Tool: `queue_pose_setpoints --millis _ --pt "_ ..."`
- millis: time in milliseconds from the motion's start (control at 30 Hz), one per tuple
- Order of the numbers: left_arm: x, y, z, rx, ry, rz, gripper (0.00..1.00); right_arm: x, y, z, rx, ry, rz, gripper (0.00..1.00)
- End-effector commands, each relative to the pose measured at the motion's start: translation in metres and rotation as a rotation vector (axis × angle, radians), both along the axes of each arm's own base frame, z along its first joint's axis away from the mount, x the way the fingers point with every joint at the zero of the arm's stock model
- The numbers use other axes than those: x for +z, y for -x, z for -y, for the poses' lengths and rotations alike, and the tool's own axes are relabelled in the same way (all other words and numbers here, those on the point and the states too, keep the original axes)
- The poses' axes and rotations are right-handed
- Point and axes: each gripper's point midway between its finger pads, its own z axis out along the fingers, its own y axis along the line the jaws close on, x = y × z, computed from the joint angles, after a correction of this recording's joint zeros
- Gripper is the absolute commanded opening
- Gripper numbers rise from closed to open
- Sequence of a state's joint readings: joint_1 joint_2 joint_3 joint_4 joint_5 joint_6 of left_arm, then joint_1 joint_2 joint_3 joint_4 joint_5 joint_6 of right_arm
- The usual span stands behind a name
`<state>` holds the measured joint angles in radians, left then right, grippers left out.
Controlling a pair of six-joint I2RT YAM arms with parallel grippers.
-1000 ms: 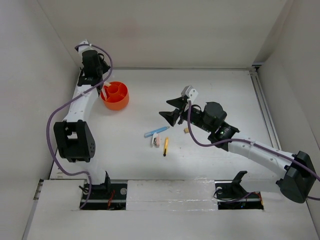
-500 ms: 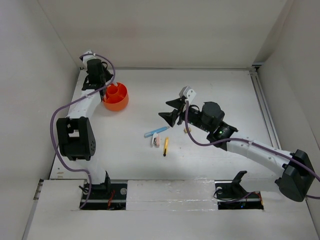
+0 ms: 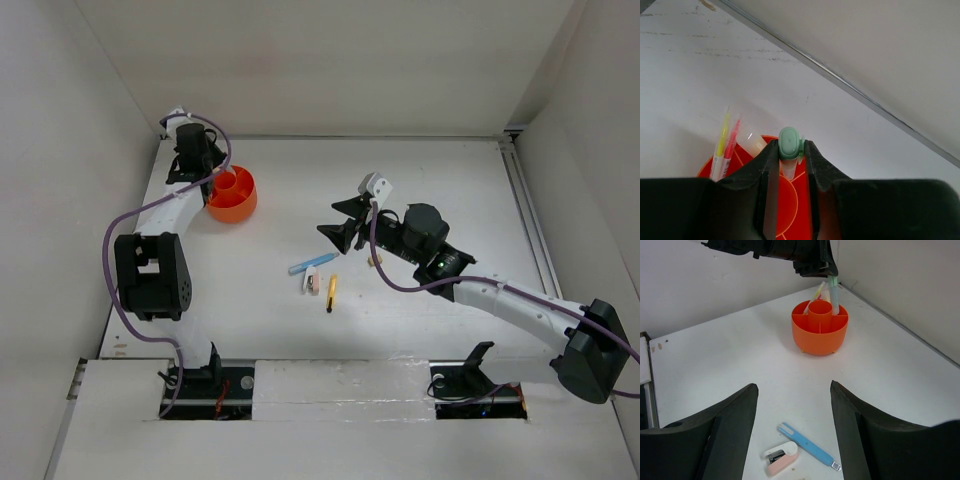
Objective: Sort the stationery into containers
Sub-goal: Place the pen in the storage box, then pick up the stationery from the center of the board.
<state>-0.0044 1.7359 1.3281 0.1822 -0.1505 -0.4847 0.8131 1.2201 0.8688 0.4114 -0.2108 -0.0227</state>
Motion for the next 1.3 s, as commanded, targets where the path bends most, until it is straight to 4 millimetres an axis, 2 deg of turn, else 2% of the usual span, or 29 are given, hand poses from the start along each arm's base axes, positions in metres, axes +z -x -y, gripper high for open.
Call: queue_pose_setpoints --millis 0,100,200,300,367,400,433,500,533,567,600,633,667,700,733,767,800,833,900,933,1000,1067,1133,1167,1200,1233,1267 --pt "-0.002 0.001 -0.006 0.03 -0.001 0.011 0.16 0.018 0.004 -0.004 0.023 -0.033 0.043 0.66" --pt "-0.007 0.002 -0.005 0.021 0.002 0.012 0.27 0.018 0.004 -0.004 0.023 -0.033 0.043 0.66" --pt "-0.002 0.003 -0.003 0.011 0.006 0.022 0.34 0.018 0.004 -0.004 0.023 -0.033 0.043 0.66" --pt "0.001 0.006 -0.003 0.011 0.006 0.026 0.52 0.018 0.004 -0.004 0.023 -0.033 0.043 0.66" --pt "0.015 0.011 -0.001 0.002 0.009 0.067 0.64 0.018 0.004 -0.004 0.023 -0.033 0.043 0.66" --pt "0.019 0.014 0.004 -0.007 0.009 0.075 0.77 0.018 0.004 -0.004 0.023 -0.033 0.043 0.66" --pt "0.04 0.019 0.004 -0.007 0.009 0.116 0.81 0.018 0.004 -0.004 0.023 -0.033 0.043 0.66" --pt "0.062 0.024 0.009 -0.022 0.002 0.165 0.89 0.018 0.002 -0.004 0.014 -0.033 0.043 0.66" --pt "0.075 0.027 0.014 -0.031 0.003 0.187 0.96 0.014 0.001 -0.005 0.014 -0.027 0.037 0.66" --pt "0.096 0.033 0.014 -0.031 0.004 0.225 1.0 0.014 0.001 -0.005 0.014 -0.027 0.036 0.66" --pt "0.102 0.038 0.013 -0.033 -0.005 0.215 1.0 0.014 0.001 -0.005 0.014 -0.027 0.036 0.66" --pt "0.124 0.04 0.013 -0.033 -0.005 0.246 1.0 0.009 -0.002 -0.006 0.003 -0.018 0.028 0.66" --pt "0.134 0.043 0.013 -0.033 -0.005 0.251 1.0 0.005 -0.006 -0.009 0.003 0.009 0.016 0.77" --pt "0.146 0.047 0.015 -0.042 0.007 0.26 1.0 0.001 -0.013 -0.009 -0.027 0.024 0.0 0.82" --pt "0.142 0.051 0.015 -0.042 0.006 0.212 1.0 -0.005 -0.019 -0.008 -0.056 0.046 -0.021 0.82" --pt "0.161 0.053 0.015 -0.039 0.015 0.23 1.0 -0.006 -0.031 -0.011 -0.102 0.057 -0.05 0.84" --pt "0.167 0.059 0.015 -0.039 0.015 0.221 1.0 -0.023 -0.038 -0.007 -0.156 0.088 -0.14 0.84" --pt "0.159 0.065 0.016 -0.034 0.03 0.164 1.0 -0.03 -0.052 0.003 -0.262 0.103 -0.181 0.84" --pt "0.17 0.075 0.02 -0.04 0.041 0.153 1.0 -0.049 -0.065 0.011 -0.38 0.138 -0.303 0.84" --pt "0.164 0.077 0.022 -0.051 0.044 0.128 1.0 -0.055 -0.073 0.021 -0.465 0.151 -0.326 0.84" --pt "0.162 0.088 0.022 -0.051 0.044 0.099 1.0 -0.062 -0.081 0.028 -0.543 0.168 -0.373 0.84" --pt "0.169 0.1 0.024 -0.068 0.05 0.1 1.0 -0.074 -0.078 0.04 -0.604 0.192 -0.429 0.84" --pt "0.166 0.111 0.03 -0.093 0.071 0.09 1.0 -0.085 -0.076 0.042 -0.609 0.232 -0.449 0.84" --pt "0.159 0.115 0.033 -0.109 0.077 0.07 1.0 -0.088 -0.074 0.043 -0.614 0.232 -0.466 0.84" --pt "0.165 0.12 0.036 -0.129 0.083 0.084 1.0 -0.091 -0.071 0.043 -0.605 0.239 -0.483 0.84" --pt "0.151 0.124 0.04 -0.15 0.092 0.055 1.0 -0.094 -0.069 0.043 -0.597 0.255 -0.494 0.84" --pt "0.151 0.133 0.046 -0.179 0.115 0.059 1.0 -0.101 -0.065 0.047 -0.601 0.285 -0.509 0.84"
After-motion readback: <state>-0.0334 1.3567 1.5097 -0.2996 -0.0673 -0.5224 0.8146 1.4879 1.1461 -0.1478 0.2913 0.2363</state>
